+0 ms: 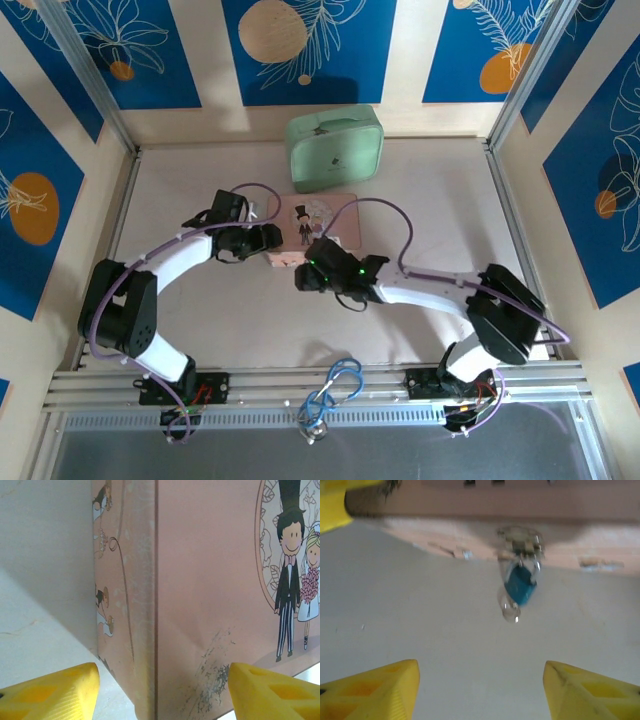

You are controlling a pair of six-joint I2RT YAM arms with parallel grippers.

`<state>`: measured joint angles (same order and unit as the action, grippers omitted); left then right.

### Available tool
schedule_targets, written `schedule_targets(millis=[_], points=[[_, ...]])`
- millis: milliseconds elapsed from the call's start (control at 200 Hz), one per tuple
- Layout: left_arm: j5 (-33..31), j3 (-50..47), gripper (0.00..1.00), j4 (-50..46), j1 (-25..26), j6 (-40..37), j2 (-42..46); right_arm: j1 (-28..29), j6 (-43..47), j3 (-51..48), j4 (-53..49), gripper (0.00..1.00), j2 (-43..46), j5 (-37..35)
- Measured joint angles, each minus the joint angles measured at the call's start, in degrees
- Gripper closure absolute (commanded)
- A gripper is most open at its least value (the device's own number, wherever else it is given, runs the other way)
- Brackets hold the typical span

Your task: Unlock the padlock with the key

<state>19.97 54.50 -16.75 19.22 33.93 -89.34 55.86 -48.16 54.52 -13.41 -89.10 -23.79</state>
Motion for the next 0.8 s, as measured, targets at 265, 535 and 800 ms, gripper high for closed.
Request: schedule_targets(millis=[265,535,800], points=[[-0.1,0.0,0.33,0.0,-0.2,0.0,0.0,0.0,-0.5,8.4,-4.6,0.34,-11.8,-5.6],[-0.1,0.0,0.34,0.0,-0.2,0.0,0.0,-1.4,-0.9,8.9,-7.5,0.40,-13.3,-7.1],[-0.1,0.0,0.35,0.0,-0.2,0.0,0.0,-1.7,0.2,10.2,-7.4,0.44,-15.5,-7.1]])
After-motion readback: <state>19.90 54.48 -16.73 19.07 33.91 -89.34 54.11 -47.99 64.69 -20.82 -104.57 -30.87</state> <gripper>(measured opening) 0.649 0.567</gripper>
